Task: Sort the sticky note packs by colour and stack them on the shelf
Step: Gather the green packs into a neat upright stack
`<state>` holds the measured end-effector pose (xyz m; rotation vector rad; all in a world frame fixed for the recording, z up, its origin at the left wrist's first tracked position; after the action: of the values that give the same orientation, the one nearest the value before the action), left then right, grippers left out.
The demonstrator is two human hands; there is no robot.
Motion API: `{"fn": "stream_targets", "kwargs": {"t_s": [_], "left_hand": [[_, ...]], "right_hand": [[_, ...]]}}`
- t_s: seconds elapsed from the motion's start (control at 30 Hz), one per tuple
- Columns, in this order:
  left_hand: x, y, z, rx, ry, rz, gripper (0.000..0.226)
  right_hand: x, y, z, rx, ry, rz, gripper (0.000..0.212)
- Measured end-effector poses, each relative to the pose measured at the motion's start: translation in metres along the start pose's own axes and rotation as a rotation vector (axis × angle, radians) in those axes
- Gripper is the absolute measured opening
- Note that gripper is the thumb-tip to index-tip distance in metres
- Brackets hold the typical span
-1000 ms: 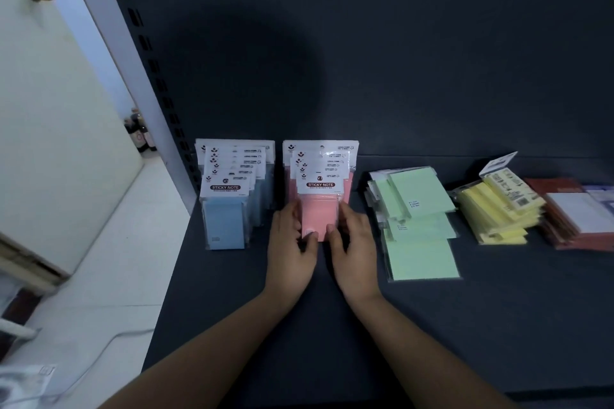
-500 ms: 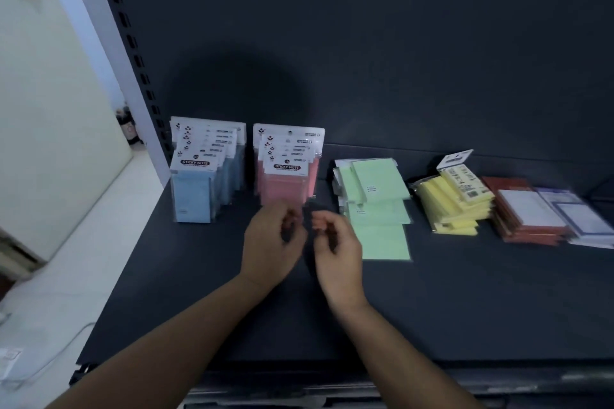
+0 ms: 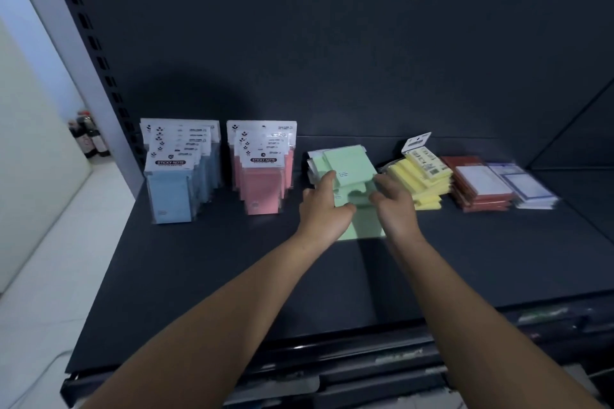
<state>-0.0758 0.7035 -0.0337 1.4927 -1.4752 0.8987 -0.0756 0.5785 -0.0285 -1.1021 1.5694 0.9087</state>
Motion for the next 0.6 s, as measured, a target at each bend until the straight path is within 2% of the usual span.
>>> {"fn": "stream_targets", "kwargs": {"t_s": [0.07, 0.17, 0.27, 0.37, 0.47, 0.53, 0.6], "left_hand": [[0.001, 0.004, 0.002, -0.004, 0.211, -0.083, 0.058], [0.006, 0.007, 0.0, 0.082, 0.48, -0.122, 0.031], [0.005, 0.012, 0.007, 0.159, 0.605, -0.168, 0.023], [-0.004, 0.02, 0.016, 0.281, 0.784, -0.3, 0.019], [-0.006, 0.024, 0.016, 0.184, 0.935, -0.378, 0.018], [-0.005, 0.026, 0.011, 0.14, 0.893, -0.335, 0.012], [-0.009, 0.03, -0.004, 0.22, 0.766, -0.246, 0.007]], "right_hand": [[0.001, 0.004, -0.005, 0.063, -0.079, -0.002, 0.035], [0.002, 0.007, -0.008, 0.168, -0.239, 0.026, 0.018], [0.009, 0.008, -0.01, 0.163, -0.409, 0.117, 0.013], [0.014, 0.008, -0.012, 0.073, -0.463, 0.179, 0.019], [0.015, 0.011, -0.014, -0.129, -0.457, 0.194, 0.03], [0.014, 0.016, -0.014, -0.299, -0.429, 0.173, 0.041], [0.01, 0.022, -0.01, -0.422, -0.325, 0.09, 0.05]]}}
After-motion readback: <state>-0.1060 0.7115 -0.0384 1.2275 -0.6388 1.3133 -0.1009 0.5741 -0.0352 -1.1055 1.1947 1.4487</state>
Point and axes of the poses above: each hand's wrist, its own y-axis away from the middle knuckle, its own z-axis out of the palm, x = y × z, the point moved 3 cm from there along -y, towards the middle knuckle, and after that the axes turned 1 degree about -z, right-handed, at the moved point
